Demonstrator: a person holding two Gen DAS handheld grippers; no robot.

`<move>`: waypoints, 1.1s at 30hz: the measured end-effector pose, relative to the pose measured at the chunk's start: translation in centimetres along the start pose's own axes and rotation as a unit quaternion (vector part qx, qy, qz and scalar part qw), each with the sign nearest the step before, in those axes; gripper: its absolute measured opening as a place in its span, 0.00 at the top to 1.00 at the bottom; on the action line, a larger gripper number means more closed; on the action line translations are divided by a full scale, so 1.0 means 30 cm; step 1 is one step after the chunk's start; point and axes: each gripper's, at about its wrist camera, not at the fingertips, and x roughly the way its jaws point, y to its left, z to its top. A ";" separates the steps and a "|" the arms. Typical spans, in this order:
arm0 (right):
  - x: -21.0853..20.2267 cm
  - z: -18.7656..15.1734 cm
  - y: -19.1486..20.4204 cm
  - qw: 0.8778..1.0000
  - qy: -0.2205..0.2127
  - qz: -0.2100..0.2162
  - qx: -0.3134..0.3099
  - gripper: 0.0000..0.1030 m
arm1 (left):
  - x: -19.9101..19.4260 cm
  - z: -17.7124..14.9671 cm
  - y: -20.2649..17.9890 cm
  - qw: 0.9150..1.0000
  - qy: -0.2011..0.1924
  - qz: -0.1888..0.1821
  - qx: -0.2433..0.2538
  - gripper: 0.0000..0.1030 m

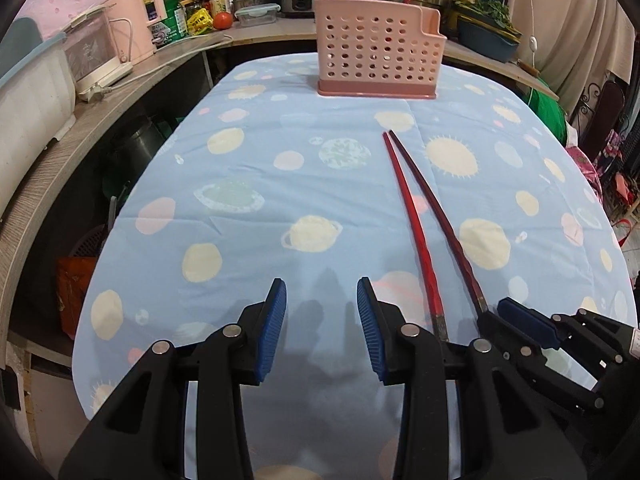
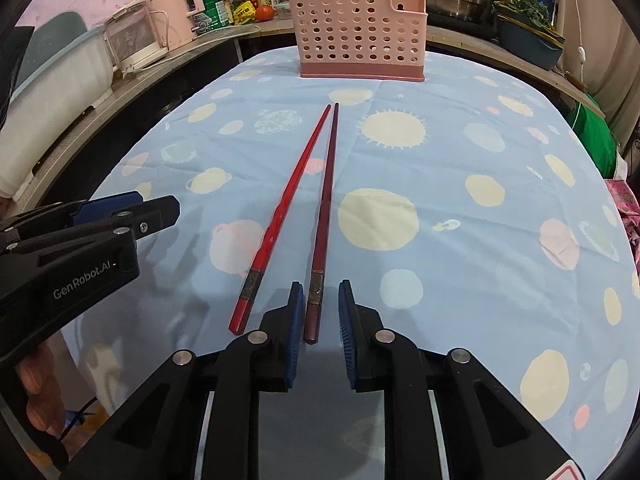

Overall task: Organize utensils
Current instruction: 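Move both tools back to the last red and dark red chopsticks, then close the right tool on the dark red chopstick while the left tool closes on the red one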

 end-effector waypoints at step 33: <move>-0.022 -0.008 -0.120 0.999 -0.005 0.000 0.051 0.93 | 0.063 -0.050 -0.145 0.996 0.041 -0.067 0.035 0.91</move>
